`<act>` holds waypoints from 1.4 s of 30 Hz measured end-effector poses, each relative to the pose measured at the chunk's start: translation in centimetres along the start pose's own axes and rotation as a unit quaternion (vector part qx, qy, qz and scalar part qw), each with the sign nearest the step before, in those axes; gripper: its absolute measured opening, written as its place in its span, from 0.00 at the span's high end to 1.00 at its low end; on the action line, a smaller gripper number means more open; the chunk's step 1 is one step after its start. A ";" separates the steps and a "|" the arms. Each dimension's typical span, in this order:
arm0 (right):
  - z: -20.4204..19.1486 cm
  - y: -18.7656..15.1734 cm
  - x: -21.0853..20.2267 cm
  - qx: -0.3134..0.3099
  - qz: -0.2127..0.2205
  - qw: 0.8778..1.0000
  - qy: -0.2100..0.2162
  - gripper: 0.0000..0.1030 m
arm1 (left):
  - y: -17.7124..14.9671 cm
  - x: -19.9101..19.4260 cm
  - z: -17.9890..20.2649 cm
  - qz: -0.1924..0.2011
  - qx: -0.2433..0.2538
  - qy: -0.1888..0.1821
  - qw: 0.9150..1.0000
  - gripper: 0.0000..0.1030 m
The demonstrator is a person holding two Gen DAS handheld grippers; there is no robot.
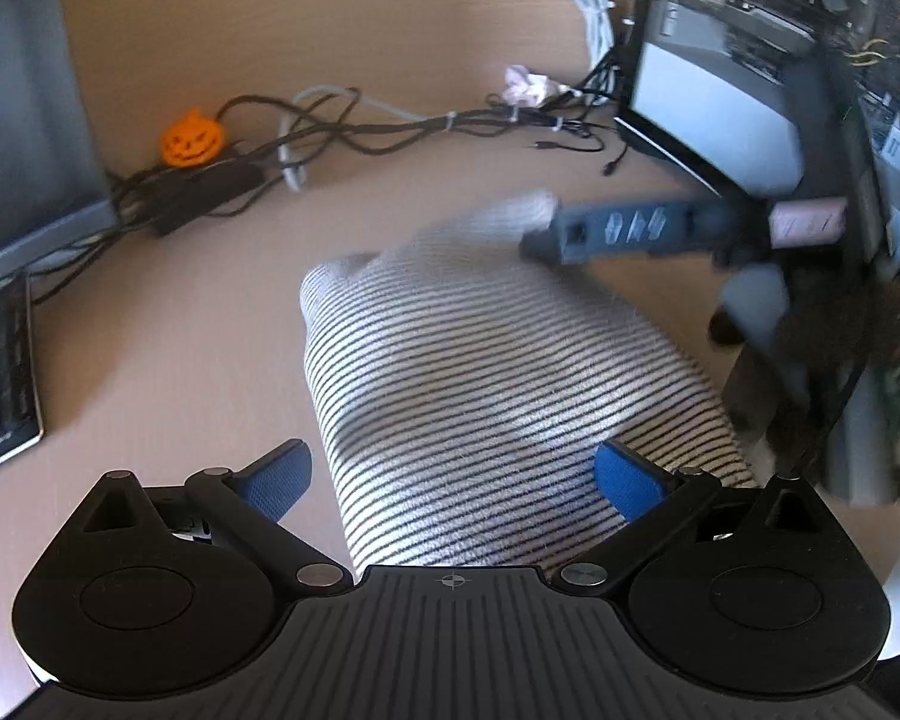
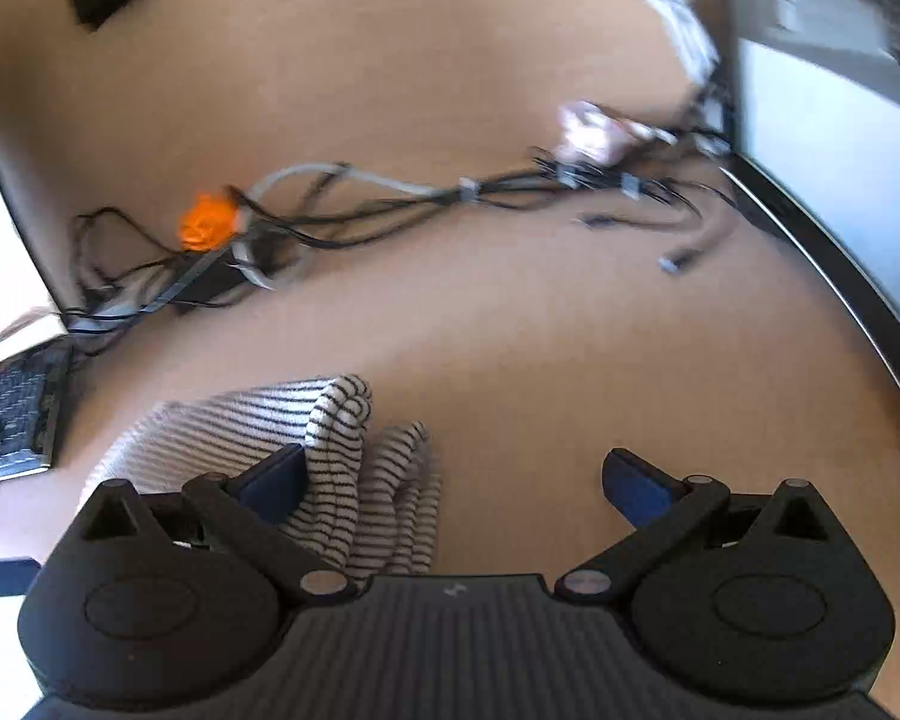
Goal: Fold clothes
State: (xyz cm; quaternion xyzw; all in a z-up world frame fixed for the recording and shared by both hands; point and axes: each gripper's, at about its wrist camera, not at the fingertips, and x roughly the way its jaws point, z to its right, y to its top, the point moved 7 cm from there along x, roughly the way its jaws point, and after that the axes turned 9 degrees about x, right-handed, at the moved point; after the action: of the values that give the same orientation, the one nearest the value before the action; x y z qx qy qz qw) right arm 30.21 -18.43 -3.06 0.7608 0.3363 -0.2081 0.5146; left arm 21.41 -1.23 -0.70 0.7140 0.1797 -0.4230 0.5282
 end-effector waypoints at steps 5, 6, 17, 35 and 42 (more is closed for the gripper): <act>-0.2 0.8 -2.4 -0.040 0.058 0.997 -0.022 0.00 | -0.3 0.8 0.9 -0.010 0.002 0.001 1.000 0.00; -0.1 0.6 -2.5 -0.052 0.066 0.996 -0.034 0.00 | -0.3 1.0 1.0 -0.013 0.002 0.001 1.000 0.00; 1.4 1.1 -3.8 -0.035 0.076 0.996 -0.017 0.00 | -0.7 1.8 1.0 -0.027 -0.003 0.000 1.000 0.00; 0.0 0.0 -2.8 -0.089 0.082 0.992 -0.028 0.00 | -0.7 1.7 1.0 -0.032 -0.014 0.002 0.999 0.00; 2.6 -1.8 0.0 -0.049 0.018 0.996 -0.070 0.00 | 0.0 0.3 0.7 -0.017 -0.019 0.013 1.000 0.00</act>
State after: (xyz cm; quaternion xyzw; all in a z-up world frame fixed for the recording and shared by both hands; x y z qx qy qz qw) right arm 28.93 -20.40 -5.20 0.7242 0.2955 -0.2347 0.5772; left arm 21.32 -1.93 -1.02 0.7063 0.2071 -0.4191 0.5316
